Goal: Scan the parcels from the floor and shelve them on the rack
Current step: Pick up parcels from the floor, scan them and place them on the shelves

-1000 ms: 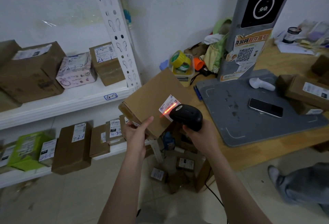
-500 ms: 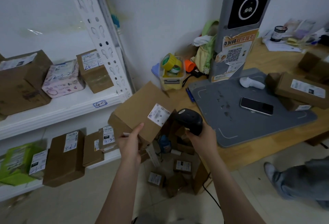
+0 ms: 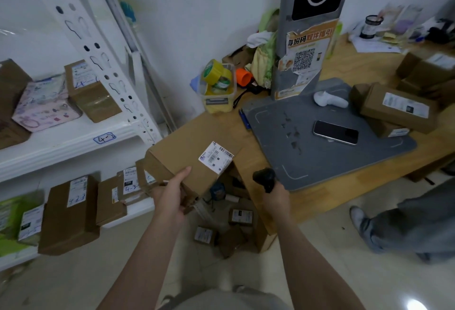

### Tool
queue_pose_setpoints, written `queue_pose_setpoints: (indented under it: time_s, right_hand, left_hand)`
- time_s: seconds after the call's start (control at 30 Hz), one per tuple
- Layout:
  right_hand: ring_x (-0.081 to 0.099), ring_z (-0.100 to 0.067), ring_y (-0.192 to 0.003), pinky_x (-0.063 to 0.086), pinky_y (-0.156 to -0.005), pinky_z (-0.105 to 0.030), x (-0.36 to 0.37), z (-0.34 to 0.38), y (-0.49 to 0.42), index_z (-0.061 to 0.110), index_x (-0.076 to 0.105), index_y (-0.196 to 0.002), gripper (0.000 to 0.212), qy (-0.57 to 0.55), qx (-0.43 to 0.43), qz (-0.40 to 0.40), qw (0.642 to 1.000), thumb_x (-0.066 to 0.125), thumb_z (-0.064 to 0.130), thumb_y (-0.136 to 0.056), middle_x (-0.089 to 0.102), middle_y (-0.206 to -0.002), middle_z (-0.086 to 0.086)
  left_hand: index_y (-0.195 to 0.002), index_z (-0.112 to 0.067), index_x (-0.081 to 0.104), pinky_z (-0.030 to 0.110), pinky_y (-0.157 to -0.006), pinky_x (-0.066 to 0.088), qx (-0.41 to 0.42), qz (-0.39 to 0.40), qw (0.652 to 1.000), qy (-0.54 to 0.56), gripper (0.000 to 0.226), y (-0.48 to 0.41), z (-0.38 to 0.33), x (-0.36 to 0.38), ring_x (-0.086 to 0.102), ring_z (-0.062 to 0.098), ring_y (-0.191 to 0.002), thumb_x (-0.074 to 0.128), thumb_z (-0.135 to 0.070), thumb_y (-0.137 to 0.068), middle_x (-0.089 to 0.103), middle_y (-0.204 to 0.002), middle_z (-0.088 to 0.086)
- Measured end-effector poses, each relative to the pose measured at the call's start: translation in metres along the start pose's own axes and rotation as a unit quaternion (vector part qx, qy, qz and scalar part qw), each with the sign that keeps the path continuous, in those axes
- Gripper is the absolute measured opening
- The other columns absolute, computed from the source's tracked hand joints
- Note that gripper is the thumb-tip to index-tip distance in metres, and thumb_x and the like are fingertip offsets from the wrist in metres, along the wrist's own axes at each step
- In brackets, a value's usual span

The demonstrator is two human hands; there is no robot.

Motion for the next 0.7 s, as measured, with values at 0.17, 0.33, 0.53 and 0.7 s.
queue_pose_setpoints:
  time_s: [0.17,0.33,0.53,0.7]
  right_hand:
    - [0.060,-0.033,-0.112,0.050,-0.086,-0.039,0.008,0.001,-0.011,0.004,0.054,-0.124,0.032,0.058,0.003,0.019,0.998,0.055,0.007,-0.092,0.062,-0.121,-0.016]
    - [0.047,-0.034,-0.126,0.044,-0.101,-0.044,0.014,0.002,-0.018,0.005,0.045,-0.134,0.047,0.096,-0.006,-0.013,0.995,0.059,0.013,-0.090,0.050,-0.137,-0.017]
    - [0.036,-0.036,-0.132,0.034,-0.105,-0.047,0.008,0.009,-0.002,0.006,0.032,-0.146,0.071,0.052,-0.001,-0.105,0.993,0.065,0.024,-0.085,0.041,-0.143,-0.017]
    - [0.041,-0.031,-0.127,0.036,-0.103,-0.040,-0.003,0.044,0.020,0.006,0.042,-0.141,0.066,-0.040,-0.085,-0.204,0.974,0.071,0.018,-0.083,0.048,-0.138,-0.014]
  left_hand:
    - [-0.129,-0.015,0.056,0.031,-0.064,0.048,0.006,0.001,1.000,-0.006,0.050,0.003,-0.002,-0.001,0.061,0.012,-0.089,0.078,-0.020,-0.085,0.067,-0.104,-0.002]
    - [-0.136,-0.018,0.055,0.032,-0.068,0.052,0.017,-0.021,1.000,-0.001,0.062,-0.002,0.001,-0.009,0.063,0.017,-0.100,0.082,-0.021,-0.080,0.067,-0.125,0.004]
    - [-0.137,-0.019,0.054,0.033,-0.070,0.052,0.011,-0.016,1.000,-0.013,0.063,-0.003,0.007,-0.006,0.062,0.018,-0.105,0.082,-0.022,-0.080,0.066,-0.125,0.003]
    - [-0.130,-0.016,0.056,0.033,-0.068,0.051,-0.003,-0.014,0.999,-0.034,0.055,0.001,0.004,-0.016,0.062,0.020,-0.105,0.081,-0.023,-0.081,0.067,-0.120,0.004]
Point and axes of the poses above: each hand's wrist, its own y-axis away from the middle knuckle, its own x-axis out of the palm, z = x × y, the point moved 5 cm from there along -y, towards the middle knuckle
